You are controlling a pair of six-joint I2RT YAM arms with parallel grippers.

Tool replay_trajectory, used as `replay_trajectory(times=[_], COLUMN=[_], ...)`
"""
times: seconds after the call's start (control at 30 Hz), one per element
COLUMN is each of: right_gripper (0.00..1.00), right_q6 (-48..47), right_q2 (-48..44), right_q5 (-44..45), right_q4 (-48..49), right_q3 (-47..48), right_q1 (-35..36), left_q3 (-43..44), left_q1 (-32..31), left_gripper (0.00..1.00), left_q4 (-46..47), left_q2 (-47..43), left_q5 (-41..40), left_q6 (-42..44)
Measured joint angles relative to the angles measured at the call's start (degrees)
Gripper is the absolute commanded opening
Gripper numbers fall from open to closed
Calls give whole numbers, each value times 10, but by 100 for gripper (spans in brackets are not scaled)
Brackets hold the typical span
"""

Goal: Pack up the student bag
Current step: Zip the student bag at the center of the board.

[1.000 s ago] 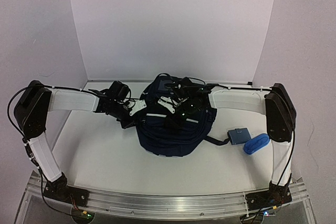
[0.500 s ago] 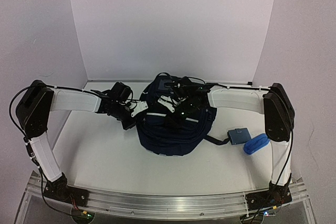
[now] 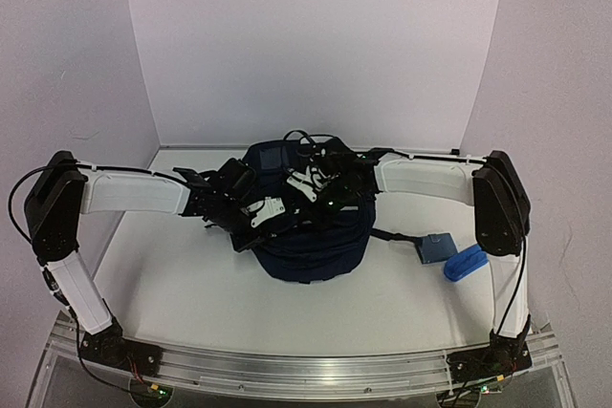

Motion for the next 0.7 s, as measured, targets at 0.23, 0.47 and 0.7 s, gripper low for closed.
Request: replay_trajectory(times=[0.23,0.47,0.7], right_gripper=[63,74,75], right_q6=[8,51,128], right_q2=[-7,-50,-82], right_q5=[-47,-162,-214], right_q4=[-10,-72,-100], right_q3=[0,3,-13], right_q1=[-10,-91,-243], left_q3=[-2,-13,-13], left_q1=[-5,-5,-6], left_gripper=[0,0,0], left_q4=[12,41,40], left_q2=[0,0,-1], left_q5=[0,14,14], left_q6=[-75,-135,-165])
